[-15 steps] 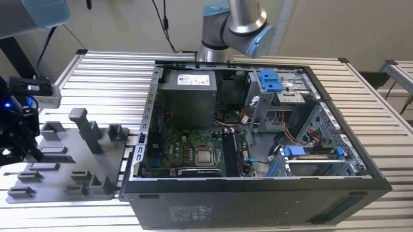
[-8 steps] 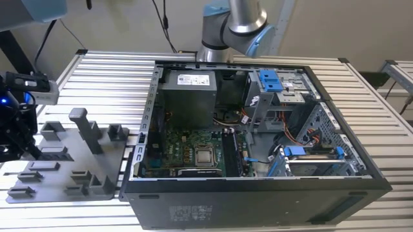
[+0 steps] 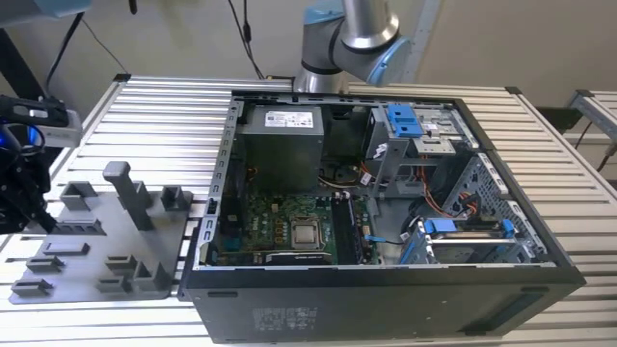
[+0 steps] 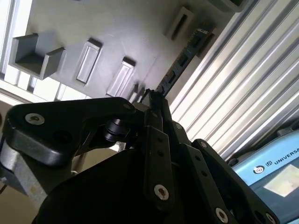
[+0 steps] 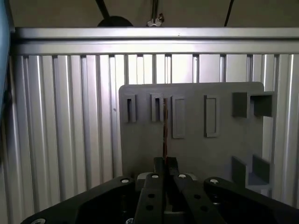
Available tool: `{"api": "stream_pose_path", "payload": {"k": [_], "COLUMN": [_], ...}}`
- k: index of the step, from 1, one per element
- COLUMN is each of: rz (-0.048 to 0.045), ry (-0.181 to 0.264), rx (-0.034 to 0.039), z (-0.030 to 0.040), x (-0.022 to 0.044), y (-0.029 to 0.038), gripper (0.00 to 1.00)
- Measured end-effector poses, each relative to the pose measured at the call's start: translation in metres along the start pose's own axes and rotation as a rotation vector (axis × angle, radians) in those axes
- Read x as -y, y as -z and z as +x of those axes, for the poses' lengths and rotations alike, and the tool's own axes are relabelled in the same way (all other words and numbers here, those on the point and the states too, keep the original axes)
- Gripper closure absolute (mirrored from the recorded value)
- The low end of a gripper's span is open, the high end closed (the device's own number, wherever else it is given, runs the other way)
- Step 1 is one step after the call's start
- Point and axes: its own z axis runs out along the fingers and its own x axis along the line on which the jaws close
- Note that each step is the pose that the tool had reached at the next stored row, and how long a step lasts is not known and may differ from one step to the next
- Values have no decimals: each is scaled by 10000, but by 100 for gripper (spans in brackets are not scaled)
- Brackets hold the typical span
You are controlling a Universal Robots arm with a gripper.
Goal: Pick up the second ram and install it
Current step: 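Pick up the second ram and move it above second insertion slot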
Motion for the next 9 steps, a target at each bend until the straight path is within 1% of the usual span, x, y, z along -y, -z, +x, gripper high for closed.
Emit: {"api": "stream_pose_path", "payload": {"k": [8,9], "rz": [0,1], "ry": [0,1], "rx": [0,0], "z": [-4,-5], "x": [-2,-2], "y": [132,161], "gripper": [86,86]}}
